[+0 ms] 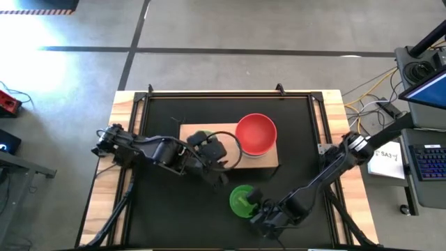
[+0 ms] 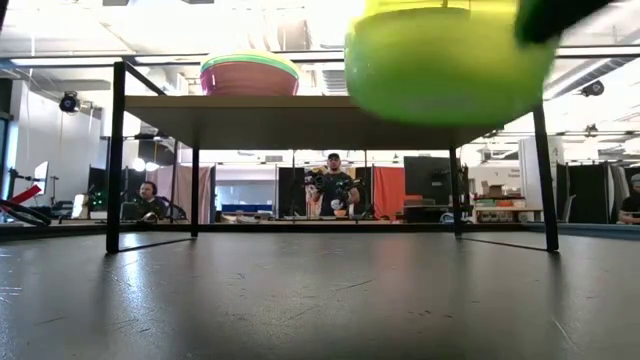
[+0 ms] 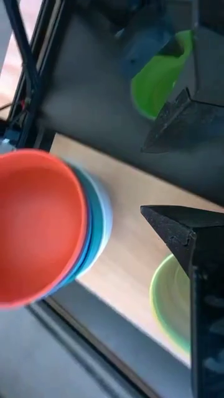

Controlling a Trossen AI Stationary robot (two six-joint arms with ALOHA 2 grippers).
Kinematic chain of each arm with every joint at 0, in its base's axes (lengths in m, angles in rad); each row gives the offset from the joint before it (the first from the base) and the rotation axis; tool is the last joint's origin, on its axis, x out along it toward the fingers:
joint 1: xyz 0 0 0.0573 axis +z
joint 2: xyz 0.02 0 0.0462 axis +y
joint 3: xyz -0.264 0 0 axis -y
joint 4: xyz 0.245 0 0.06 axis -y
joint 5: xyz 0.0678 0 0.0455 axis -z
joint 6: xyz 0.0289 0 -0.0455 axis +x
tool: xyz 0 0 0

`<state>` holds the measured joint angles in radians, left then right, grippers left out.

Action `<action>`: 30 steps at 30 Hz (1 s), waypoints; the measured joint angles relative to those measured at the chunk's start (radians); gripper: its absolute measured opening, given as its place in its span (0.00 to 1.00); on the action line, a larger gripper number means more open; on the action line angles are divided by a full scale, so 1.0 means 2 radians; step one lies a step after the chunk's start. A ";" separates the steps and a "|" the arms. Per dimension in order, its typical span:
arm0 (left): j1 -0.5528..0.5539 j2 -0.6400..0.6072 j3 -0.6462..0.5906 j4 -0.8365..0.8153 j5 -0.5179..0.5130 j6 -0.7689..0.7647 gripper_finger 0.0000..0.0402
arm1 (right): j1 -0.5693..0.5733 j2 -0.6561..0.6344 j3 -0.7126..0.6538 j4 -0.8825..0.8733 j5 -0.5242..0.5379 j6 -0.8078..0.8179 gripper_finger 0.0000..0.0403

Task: Place and stack bowls onto a shelf
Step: Stack the small light green bowl on top of the small yellow bowl on the shelf

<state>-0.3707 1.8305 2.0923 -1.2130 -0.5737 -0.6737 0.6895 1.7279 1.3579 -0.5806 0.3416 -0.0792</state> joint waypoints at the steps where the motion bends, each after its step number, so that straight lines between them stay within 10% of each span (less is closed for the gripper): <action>1: 0.000 0.000 0.002 0.000 0.009 0.000 0.32 | 0.000 -0.007 0.003 -0.004 0.000 0.000 0.02; 18: 0.046 0.037 0.001 0.008 0.227 -0.130 0.32 | 0.000 -0.117 0.007 -0.021 -0.023 0.054 0.02; 30: 0.016 0.122 0.068 0.012 0.269 -0.124 0.32 | 0.000 -0.072 0.007 -0.051 -0.108 0.060 0.02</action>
<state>-0.3391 2.0742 2.2284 -1.1884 -0.0348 -0.9215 0.6891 1.5837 1.3716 -0.6820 0.1252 0.0407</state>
